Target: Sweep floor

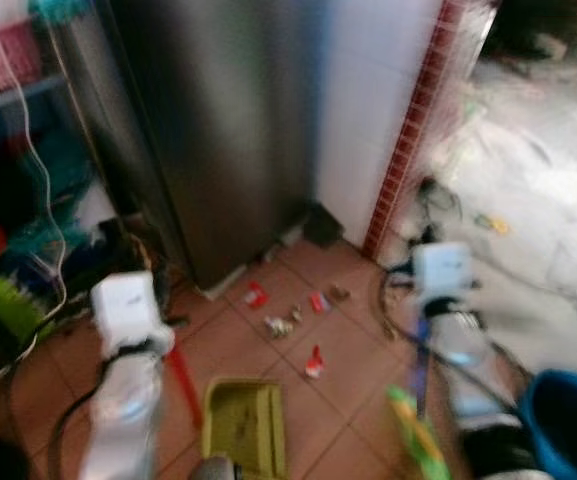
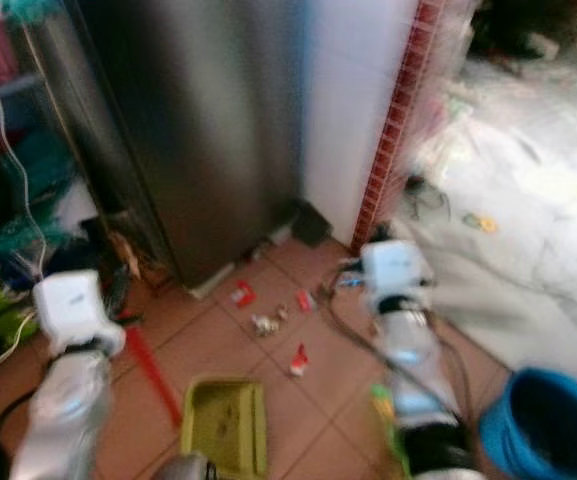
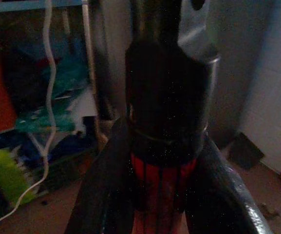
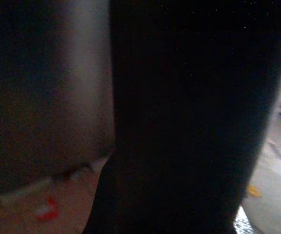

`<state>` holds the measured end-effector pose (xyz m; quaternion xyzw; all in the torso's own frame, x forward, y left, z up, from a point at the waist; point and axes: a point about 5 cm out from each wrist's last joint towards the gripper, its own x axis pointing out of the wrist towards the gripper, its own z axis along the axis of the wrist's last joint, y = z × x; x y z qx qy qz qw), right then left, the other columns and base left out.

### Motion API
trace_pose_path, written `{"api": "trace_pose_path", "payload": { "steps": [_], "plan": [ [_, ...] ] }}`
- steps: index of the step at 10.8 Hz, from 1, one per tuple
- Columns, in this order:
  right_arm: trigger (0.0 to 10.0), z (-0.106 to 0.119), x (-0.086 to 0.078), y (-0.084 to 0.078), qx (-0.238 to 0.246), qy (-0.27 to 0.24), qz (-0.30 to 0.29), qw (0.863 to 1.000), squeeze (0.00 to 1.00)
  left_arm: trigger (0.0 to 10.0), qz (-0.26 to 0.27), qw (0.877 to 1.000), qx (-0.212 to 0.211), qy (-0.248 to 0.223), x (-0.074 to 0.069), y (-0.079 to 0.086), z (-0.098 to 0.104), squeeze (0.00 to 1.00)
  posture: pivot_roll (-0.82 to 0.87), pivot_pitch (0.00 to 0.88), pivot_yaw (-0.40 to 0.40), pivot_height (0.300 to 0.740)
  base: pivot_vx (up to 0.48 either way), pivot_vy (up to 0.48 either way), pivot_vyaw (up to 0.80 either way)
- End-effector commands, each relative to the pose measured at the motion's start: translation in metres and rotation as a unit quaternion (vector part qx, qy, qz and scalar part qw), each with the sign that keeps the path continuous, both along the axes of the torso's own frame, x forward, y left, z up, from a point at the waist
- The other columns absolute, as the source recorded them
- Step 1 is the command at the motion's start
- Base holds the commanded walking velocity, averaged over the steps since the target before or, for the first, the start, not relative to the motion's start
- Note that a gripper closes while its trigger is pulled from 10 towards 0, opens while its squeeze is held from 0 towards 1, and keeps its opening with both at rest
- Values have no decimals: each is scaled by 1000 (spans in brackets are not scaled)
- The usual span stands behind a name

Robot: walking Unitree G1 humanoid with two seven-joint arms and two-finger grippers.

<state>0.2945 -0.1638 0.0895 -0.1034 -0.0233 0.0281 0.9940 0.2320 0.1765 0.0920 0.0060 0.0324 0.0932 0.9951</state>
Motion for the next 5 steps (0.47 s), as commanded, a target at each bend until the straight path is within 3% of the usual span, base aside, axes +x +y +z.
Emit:
{"api": "trace_pose_path", "payload": {
  "steps": [1,2,5],
  "plan": [
    [10000,12,3,-5,24,-25,-9,999,0,10000,-11,999,6,-35,4,-3,14,0,-47,0,-7,740,0,0,0],
    [10000,13,4,-4,25,-28,-6,999,0,10000,-14,999,0,-42,4,-3,16,0,-46,0,-8,740,0,0,0],
    [10000,17,6,-2,23,-33,2,999,0,10000,-12,999,3,-46,4,-2,16,0,-47,0,-14,740,314,0,0]
  ]
}}
